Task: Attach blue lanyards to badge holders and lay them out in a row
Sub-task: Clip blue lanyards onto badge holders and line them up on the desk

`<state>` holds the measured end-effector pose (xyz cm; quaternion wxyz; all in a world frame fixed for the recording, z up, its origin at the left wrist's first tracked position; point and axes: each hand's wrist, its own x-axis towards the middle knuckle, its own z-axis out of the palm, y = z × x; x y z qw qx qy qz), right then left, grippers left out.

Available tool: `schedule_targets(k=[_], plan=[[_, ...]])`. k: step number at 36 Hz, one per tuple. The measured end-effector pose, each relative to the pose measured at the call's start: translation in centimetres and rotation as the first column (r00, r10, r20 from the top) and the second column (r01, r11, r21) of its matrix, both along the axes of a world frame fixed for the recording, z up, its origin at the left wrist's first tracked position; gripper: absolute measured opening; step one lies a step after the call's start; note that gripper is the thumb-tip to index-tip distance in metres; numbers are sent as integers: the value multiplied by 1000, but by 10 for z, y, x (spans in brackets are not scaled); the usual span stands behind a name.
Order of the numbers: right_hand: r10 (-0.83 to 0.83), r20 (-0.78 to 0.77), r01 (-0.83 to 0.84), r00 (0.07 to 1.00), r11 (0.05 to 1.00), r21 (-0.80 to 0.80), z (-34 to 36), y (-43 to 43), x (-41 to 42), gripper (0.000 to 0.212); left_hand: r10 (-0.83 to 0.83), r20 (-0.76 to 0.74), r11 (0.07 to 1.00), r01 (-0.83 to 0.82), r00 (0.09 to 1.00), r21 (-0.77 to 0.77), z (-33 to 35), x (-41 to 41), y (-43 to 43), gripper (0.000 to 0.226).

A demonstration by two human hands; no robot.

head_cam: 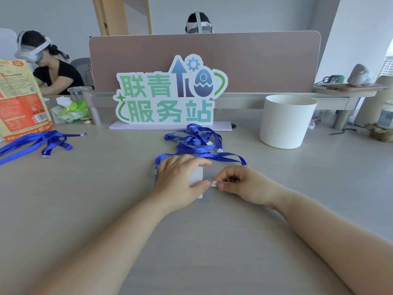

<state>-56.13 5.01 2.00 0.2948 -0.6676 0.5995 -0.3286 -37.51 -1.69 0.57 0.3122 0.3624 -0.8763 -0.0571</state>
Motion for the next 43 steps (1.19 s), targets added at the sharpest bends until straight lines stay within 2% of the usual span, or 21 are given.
schedule_targets(k=[12,17,35,39,41,43], plan=[[-12,-6,12,1000,999,-30,-1,2,1,12,51,7,998,-51,999,-47,1,-4,4,54],[-20,-21,20,1000,999,-26,-3,2,1,12,59,20,998,-58,998,-32,3,-4,5,48],[9,-34,-11,999,998,-58,-4,2,1,10,52,73,999,-52,996,7,2,-4,2,52],[3,-140,-14,990,996,-83,-5,0,1,8,34,158,998,-42,987,48,-3,5,-9,71],[-35,-231,13,972,995,-96,-6,-1,-3,9,12,203,996,-31,979,89,-5,10,-11,74],[-63,-243,40,968,994,-100,-6,1,-9,11,-13,215,991,-17,977,135,-4,14,-12,73]])
